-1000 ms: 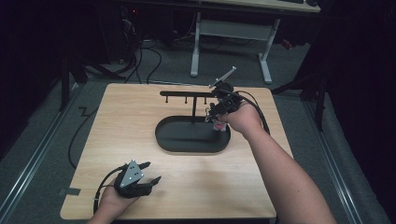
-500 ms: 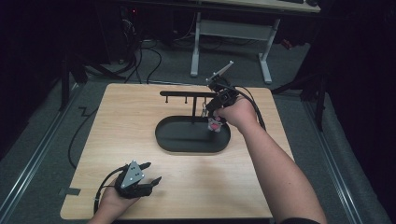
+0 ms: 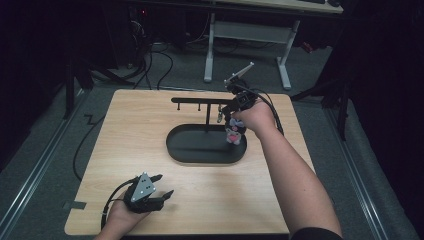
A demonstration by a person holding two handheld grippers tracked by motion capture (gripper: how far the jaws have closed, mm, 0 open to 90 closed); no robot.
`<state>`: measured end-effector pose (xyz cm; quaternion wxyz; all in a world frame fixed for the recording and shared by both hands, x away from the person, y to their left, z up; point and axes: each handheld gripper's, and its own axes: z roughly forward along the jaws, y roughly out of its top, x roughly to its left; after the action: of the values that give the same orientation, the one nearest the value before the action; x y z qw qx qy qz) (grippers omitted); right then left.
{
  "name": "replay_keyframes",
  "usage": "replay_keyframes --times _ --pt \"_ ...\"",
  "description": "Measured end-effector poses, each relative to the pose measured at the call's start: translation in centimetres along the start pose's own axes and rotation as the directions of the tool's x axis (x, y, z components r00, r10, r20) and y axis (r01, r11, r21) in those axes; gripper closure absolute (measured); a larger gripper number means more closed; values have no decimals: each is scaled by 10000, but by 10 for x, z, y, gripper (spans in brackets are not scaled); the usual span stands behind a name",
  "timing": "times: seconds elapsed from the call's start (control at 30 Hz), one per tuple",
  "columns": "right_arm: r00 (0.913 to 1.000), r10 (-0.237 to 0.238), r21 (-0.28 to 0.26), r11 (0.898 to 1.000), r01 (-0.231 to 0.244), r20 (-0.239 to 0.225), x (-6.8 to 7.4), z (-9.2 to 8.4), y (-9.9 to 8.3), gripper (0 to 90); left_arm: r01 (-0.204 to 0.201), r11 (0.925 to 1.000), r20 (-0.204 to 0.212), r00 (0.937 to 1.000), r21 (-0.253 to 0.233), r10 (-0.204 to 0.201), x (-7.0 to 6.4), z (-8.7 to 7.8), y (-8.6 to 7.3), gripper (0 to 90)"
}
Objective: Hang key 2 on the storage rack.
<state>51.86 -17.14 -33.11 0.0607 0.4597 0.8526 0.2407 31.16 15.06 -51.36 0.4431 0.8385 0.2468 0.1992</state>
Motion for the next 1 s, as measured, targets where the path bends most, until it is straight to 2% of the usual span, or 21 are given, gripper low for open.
replay_keyframes --times 0.17,0.23,0.3,0.53,0.63,0.77,0.9,1.0 --pt "9996 -20 -68 10000 22 270 -1 5 5 883 -24 10000 -7 10000 -2 24 0 0 0 354" --pt "9990 111 -203 9997 -102 429 -3 5 7 842 -17 10000 8 10000 14 17 0 0 0 353" --pt "9988 278 -267 9993 -267 392 -3 5 7 822 -20 10000 9 10000 22 20 0 0 0 354" --pt "9990 210 -574 9982 -187 392 2 -5 3 809 -59 10000 16 10000 49 59 -1 1 0 354" --pt "9992 238 -681 9974 -215 335 4 -10 -2 801 -65 10000 42 10000 75 64 -1 2 0 354" --pt "9993 351 -845 9958 -341 115 10 -12 -13 717 -101 9999 64 9999 72 101 -2 3 1 354" --pt "9996 271 -831 9962 -265 63 16 -9 -24 646 -154 9999 69 9999 76 153 -3 3 2 353" --pt "9997 201 -1024 9945 -212 -115 19 -7 -34 608 -138 9999 84 9999 70 137 -4 4 2 353"
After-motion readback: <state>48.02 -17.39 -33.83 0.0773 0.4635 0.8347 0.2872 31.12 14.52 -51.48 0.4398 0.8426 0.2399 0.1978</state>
